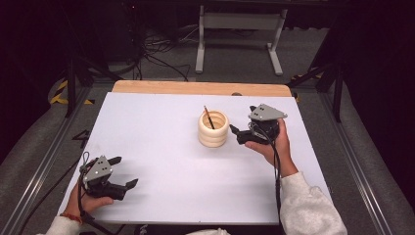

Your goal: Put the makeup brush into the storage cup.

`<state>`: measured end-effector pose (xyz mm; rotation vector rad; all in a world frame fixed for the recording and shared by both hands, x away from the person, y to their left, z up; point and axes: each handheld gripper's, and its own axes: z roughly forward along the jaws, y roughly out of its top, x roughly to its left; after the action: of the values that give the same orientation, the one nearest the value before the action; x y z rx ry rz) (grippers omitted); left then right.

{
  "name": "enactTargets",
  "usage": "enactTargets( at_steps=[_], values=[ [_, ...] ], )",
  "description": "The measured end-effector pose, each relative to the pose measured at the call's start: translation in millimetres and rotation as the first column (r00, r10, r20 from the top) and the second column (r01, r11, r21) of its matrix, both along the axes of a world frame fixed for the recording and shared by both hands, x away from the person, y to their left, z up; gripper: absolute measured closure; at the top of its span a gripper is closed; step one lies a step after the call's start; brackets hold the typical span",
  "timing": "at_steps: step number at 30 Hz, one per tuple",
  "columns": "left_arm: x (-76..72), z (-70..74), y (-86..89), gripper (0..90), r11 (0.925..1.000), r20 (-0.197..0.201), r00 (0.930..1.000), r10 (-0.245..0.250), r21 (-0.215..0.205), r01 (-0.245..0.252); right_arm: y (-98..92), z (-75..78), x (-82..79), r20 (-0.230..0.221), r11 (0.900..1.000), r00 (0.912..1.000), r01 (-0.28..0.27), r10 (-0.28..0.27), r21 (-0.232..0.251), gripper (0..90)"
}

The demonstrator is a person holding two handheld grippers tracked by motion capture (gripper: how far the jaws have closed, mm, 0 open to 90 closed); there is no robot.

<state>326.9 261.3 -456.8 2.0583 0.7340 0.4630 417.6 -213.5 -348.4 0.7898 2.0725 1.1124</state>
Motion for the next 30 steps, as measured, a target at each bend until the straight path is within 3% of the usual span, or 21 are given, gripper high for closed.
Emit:
enactTargets(
  at_steps=[6, 19, 30],
  values=[
    [0.3, 0.5, 0.7, 4.0, 1.0000, 0.003, 1.0000, 0.004, -0.001, -0.004, -2.8, 0.3, -6.6, 0.010, 1.000, 0.9999, -0.002, 0.003, -0.028, 9.1],
    [0.2, 0.2, 0.0, 4.0, 1.0000, 0.000, 1.0000, 0.000, -0.002, 0.000, -13.8, -3.2, -17.9, 0.018, 1.000, 0.9998, -0.001, 0.001, -0.021, 9.3],
    [0.2, 0.5, 0.5, 4.1, 1.0000, 0.003, 1.0000, 0.003, -0.002, -0.003, -23.0, -6.1, -25.7, 0.033, 0.999, 0.9994, -0.010, 0.012, -0.043, 9.2]
  ],
)
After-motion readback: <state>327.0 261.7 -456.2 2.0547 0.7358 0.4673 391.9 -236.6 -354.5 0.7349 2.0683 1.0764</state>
